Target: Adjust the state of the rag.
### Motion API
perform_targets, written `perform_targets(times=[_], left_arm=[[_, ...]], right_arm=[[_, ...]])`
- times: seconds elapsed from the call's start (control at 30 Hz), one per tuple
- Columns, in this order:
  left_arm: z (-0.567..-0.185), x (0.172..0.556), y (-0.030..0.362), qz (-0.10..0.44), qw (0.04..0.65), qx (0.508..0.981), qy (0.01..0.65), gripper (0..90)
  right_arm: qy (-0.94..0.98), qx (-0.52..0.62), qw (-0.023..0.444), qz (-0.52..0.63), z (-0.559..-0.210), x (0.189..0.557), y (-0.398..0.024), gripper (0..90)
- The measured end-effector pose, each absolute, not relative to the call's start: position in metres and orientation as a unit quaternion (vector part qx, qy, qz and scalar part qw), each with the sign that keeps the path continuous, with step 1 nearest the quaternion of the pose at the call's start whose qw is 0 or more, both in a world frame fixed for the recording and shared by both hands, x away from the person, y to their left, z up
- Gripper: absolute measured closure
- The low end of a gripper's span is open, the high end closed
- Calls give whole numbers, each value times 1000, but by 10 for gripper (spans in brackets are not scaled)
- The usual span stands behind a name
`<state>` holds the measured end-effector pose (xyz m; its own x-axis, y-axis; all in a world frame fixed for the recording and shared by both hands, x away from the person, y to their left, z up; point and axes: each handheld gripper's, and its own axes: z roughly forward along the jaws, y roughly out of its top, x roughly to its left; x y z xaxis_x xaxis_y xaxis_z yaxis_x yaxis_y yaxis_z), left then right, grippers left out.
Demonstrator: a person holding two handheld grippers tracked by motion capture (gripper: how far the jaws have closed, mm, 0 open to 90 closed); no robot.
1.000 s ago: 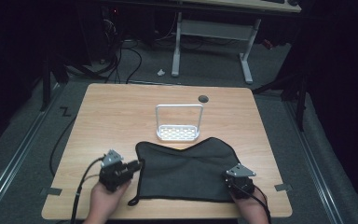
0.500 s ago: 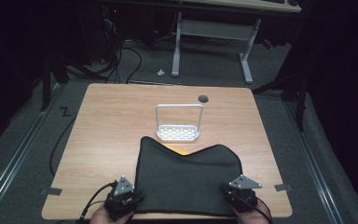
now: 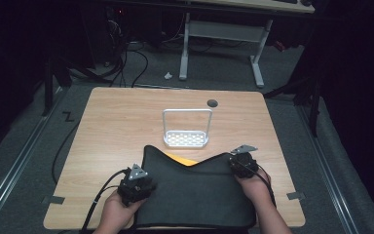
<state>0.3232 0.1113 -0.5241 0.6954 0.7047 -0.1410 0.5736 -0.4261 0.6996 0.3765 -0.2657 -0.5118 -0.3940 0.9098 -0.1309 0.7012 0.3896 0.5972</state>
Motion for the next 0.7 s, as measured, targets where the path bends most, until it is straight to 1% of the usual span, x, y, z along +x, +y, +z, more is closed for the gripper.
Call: perform_targets(times=[0.17, 0.23, 0.3, 0.37, 0.43, 0.5, 0.63, 0.7], left_arm=[[-527, 301, 121, 87, 391, 835, 377, 687], [-528, 294, 124, 83, 396, 835, 374, 687], [-527, 292, 125, 77, 397, 834, 376, 685], [-526, 296, 126, 65, 401, 831, 379, 661], [-526, 302, 126, 69, 406, 827, 383, 627], [-527, 311, 126, 66, 413, 821, 388, 598], [-530, 324, 121, 70, 416, 819, 389, 611], [-531, 331, 118, 70, 421, 815, 392, 623]], right_arm=[[778, 527, 248, 235, -516, 395, -282, 882], [764, 546, 247, 239, -516, 403, -291, 884], [759, 552, 253, 235, -516, 409, -294, 880], [757, 553, 259, 234, -513, 408, -294, 862], [756, 540, 267, 254, -506, 396, -289, 849], [768, 515, 269, 268, -501, 375, -280, 808], [792, 484, 251, 275, -509, 331, -266, 802], [796, 485, 242, 269, -516, 317, -266, 801]])
